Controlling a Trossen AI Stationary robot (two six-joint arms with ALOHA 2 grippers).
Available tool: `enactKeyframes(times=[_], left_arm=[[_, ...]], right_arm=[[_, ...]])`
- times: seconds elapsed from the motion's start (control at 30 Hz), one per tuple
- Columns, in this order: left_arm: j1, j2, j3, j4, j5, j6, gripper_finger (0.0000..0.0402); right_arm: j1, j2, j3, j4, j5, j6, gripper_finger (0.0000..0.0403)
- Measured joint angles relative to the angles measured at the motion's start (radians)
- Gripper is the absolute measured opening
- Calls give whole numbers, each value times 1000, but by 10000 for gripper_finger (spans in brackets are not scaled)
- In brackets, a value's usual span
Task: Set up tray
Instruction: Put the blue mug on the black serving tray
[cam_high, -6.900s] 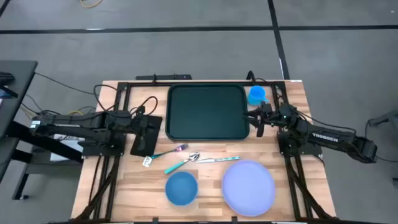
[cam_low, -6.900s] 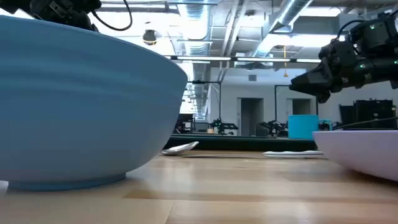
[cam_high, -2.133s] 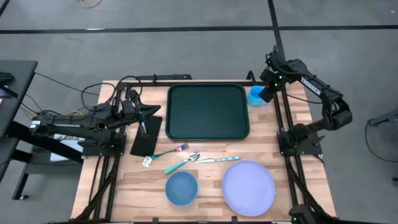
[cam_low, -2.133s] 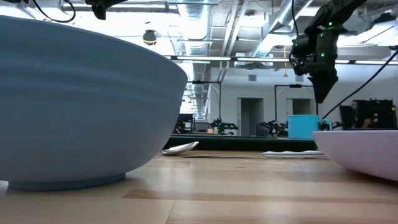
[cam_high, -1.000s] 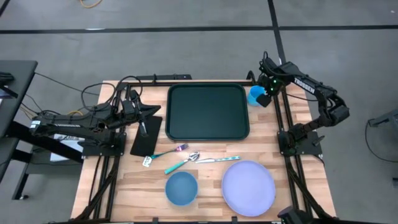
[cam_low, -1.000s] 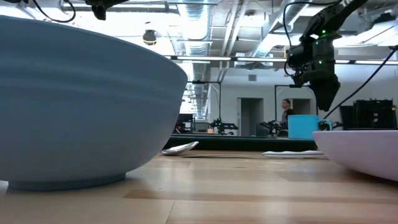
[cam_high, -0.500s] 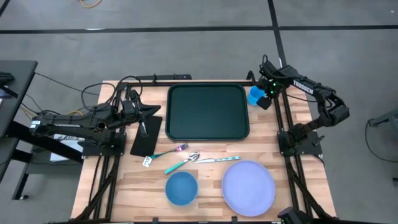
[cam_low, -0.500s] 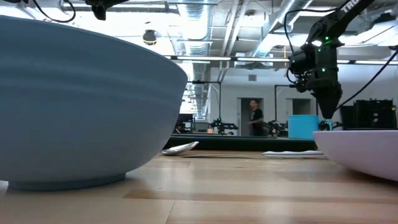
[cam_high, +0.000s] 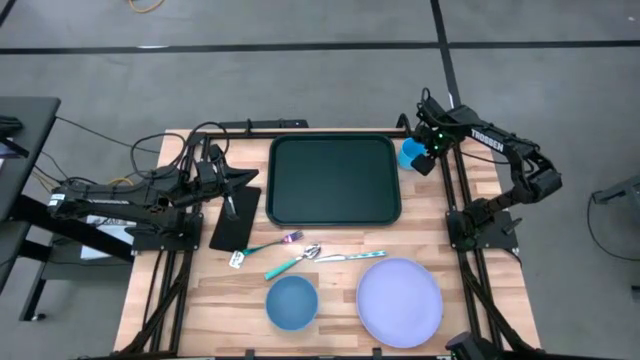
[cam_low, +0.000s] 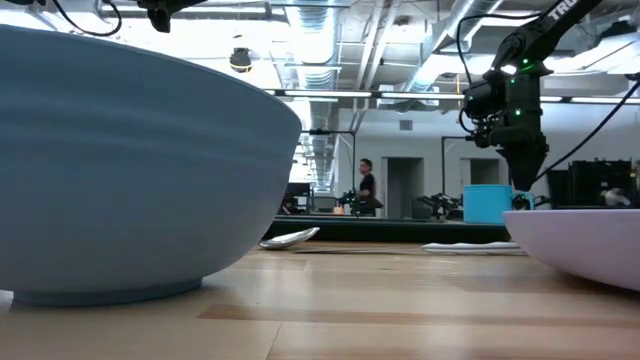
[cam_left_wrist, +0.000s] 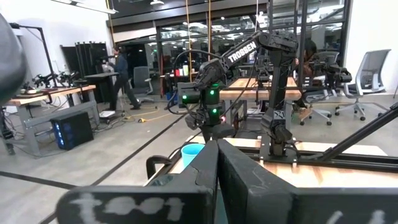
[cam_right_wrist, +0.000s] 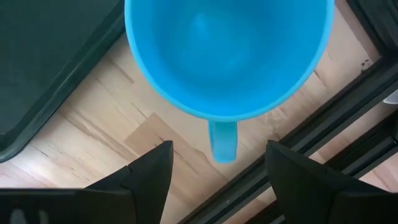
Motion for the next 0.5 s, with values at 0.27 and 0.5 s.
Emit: enactKeyframes(times=[0.27,0.5], left_arm=[[0,0,0,0,0,-10,0],[0,0,0,0,0,-10,0]], right_arm=[[0,0,0,0,0,1,245],[0,0,0,14,0,33,245]])
